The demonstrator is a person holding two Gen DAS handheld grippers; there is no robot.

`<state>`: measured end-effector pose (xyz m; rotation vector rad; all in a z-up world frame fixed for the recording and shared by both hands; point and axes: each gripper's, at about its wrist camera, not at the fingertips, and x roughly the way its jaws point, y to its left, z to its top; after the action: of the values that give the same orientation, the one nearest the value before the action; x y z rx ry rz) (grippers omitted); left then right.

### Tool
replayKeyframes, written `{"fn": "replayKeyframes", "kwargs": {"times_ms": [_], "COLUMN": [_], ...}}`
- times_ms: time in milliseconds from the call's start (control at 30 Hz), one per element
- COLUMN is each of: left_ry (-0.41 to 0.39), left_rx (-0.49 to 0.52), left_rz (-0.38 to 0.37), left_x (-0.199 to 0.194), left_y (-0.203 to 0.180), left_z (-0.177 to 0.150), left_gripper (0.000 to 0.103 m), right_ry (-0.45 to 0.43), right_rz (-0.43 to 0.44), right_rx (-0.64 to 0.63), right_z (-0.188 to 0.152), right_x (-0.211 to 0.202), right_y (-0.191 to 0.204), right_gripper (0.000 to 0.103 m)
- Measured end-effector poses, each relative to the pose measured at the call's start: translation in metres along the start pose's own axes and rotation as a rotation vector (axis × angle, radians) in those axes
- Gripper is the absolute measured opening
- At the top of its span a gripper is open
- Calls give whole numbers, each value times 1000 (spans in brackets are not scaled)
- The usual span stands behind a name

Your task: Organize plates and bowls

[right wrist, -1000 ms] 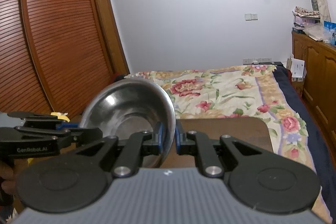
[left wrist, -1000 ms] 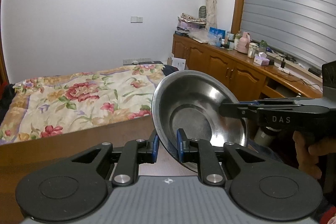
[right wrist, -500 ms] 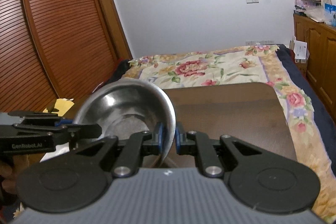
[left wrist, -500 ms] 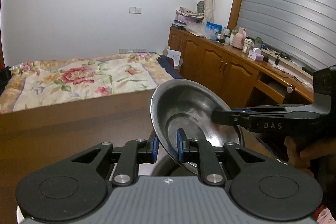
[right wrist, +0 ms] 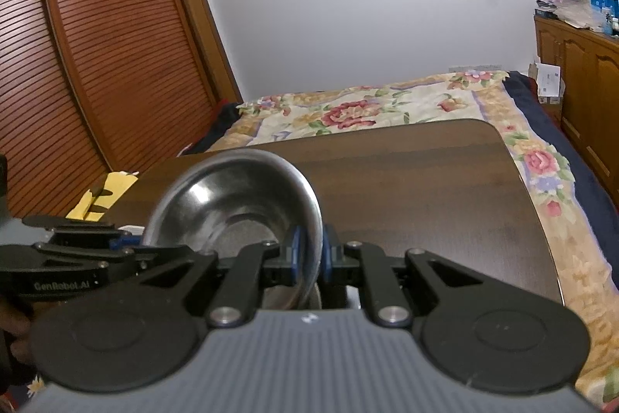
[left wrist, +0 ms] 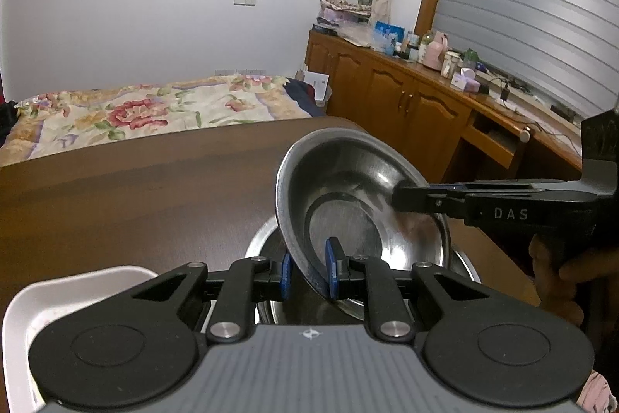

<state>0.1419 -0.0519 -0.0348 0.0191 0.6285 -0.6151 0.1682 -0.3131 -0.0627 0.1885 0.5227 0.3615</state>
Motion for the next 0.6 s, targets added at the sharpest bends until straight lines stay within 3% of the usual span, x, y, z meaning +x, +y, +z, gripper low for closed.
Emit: {"fn": "replayKeyframes", "kwargs": {"times_ms": [433, 600], "left_ry": [38, 32], "left_rx": [-26, -22], "left_rz": [33, 54], "left_x": [-7, -11], "left_y": [-8, -12], "left_z": [-24, -26], "left_gripper": [20, 20], "right_ry": [-36, -40], "right_rz": [40, 15], "right_rx": [38, 20], "right_z": [-17, -22], "right_x": [-9, -6], "right_y": [0, 4], "right_gripper": [14, 14]}}
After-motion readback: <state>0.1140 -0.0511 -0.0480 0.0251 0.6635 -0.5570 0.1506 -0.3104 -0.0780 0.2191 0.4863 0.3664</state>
